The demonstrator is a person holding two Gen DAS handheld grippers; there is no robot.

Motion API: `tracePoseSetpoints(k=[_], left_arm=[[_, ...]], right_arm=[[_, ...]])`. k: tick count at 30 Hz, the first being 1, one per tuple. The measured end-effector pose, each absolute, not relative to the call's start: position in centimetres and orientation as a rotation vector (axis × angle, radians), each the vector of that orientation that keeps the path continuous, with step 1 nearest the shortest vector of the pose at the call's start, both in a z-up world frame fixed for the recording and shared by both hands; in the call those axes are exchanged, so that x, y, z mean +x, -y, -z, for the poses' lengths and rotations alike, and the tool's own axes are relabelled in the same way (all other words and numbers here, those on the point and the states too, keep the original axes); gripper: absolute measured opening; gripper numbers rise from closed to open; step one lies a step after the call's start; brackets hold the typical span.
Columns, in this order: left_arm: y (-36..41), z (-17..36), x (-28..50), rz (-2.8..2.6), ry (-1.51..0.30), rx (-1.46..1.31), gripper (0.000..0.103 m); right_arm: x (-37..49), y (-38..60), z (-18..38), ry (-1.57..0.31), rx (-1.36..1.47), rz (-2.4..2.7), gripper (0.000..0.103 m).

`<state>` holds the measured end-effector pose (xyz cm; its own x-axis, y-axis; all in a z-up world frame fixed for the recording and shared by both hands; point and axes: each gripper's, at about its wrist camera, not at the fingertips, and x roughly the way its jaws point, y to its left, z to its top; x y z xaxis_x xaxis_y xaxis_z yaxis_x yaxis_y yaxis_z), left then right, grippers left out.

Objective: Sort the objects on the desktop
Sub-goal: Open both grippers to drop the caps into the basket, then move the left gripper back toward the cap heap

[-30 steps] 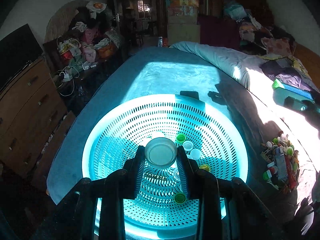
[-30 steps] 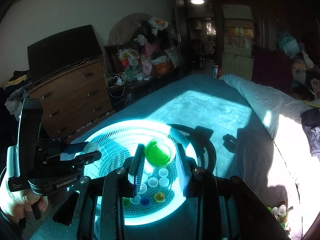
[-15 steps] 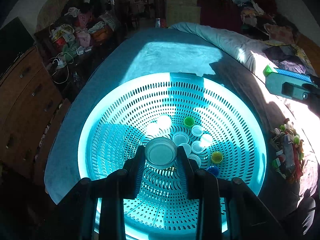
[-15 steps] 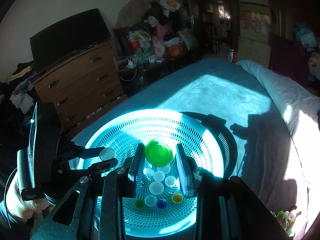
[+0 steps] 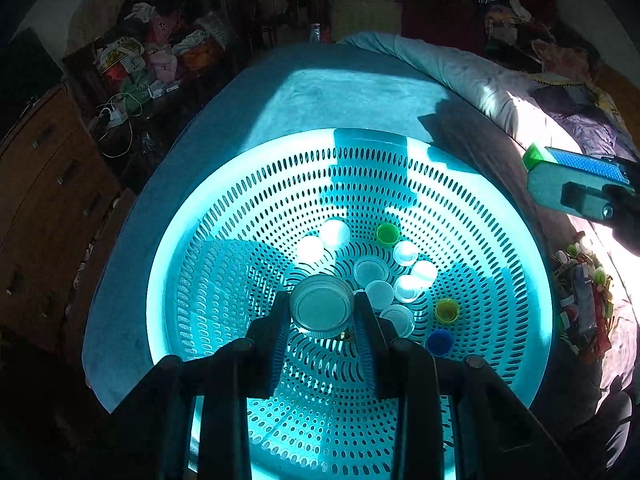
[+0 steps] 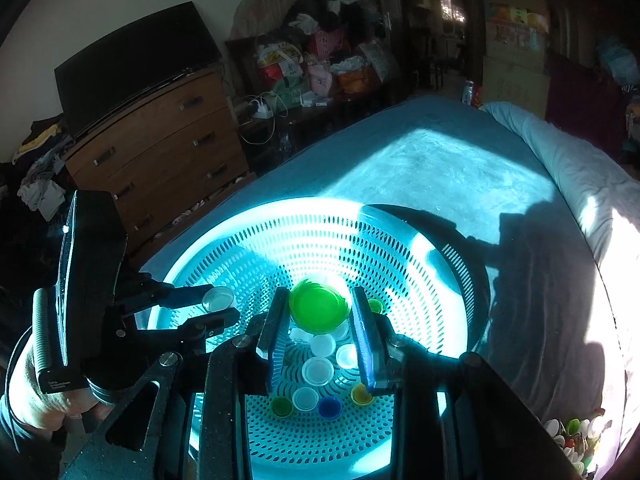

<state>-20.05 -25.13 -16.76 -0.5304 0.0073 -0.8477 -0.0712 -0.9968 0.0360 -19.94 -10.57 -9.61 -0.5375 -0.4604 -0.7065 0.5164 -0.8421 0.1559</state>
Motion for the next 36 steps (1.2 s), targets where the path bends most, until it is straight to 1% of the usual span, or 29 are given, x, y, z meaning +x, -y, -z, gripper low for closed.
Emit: tracePoseSetpoints(k=[16,20,21,22,23,24,25,29,31,32,33,34,35,36], left_arm=[[25.8,17.2,-20.7,-2.707,-0.101,-1.513,0.032],[26.3,17.5,-21.1,-2.721,-0.102,-1.532,0.033],[26.5,17.6,-21.2,-2.724,-0.103,-1.54,0.033],[26.7,17.7,-21.4,-2.73,-0.103,-1.552,0.039],[26.9,17.6,-21.3,-2.744,-0.104,-1.549,0.044],[27.1,17.5,-21.3,-2.755,-0.107,-1.544,0.05],[27.2,17.4,-21.3,-2.764,-0.109,-1.539,0.05],[26.7,16.0,-20.7,-2.79,-0.116,-1.48,0.05],[25.1,14.2,-19.7,-2.806,-0.133,-1.381,0.05],[23.6,13.2,-18.7,-2.799,-0.157,-1.306,0.05],[21.6,12.1,-17.3,-2.787,-0.192,-1.218,0.05],[19.4,11.1,-15.6,-2.77,-0.226,-1.126,0.057],[17.1,10.4,-13.8,-2.736,-0.262,-1.039,0.067],[14.6,10.0,-12.1,-2.704,-0.307,-0.967,0.092]], right_arm=[[-20.4,11.0,10.2,-0.1,1.063,2.337,0.028],[-20.6,11.0,10.5,-0.096,1.061,2.341,0.03],[-20.7,10.9,10.6,-0.09,1.056,2.347,0.033],[-20.8,10.8,10.6,-0.08,1.056,2.347,0.037],[-20.8,10.7,10.6,-0.072,1.053,2.349,0.053],[-20.7,10.6,10.5,-0.073,1.039,2.362,0.072],[-20.5,10.5,10.3,-0.076,1.021,2.376,0.076],[-19.7,9.0,9.4,-0.037,0.968,2.409,0.076],[-18.7,7.4,8.4,-0.001,0.909,2.451,0.077],[-17.7,6.3,7.6,0.017,0.857,2.478,0.079],[-16.4,4.9,6.8,0.019,0.799,2.516,0.084],[-14.7,3.2,6.1,0.003,0.726,2.577,0.088],[-12.7,1.3,5.5,-0.022,0.642,2.655,0.101],[-10.5,-0.8,5.1,-0.05,0.556,2.741,0.103]])
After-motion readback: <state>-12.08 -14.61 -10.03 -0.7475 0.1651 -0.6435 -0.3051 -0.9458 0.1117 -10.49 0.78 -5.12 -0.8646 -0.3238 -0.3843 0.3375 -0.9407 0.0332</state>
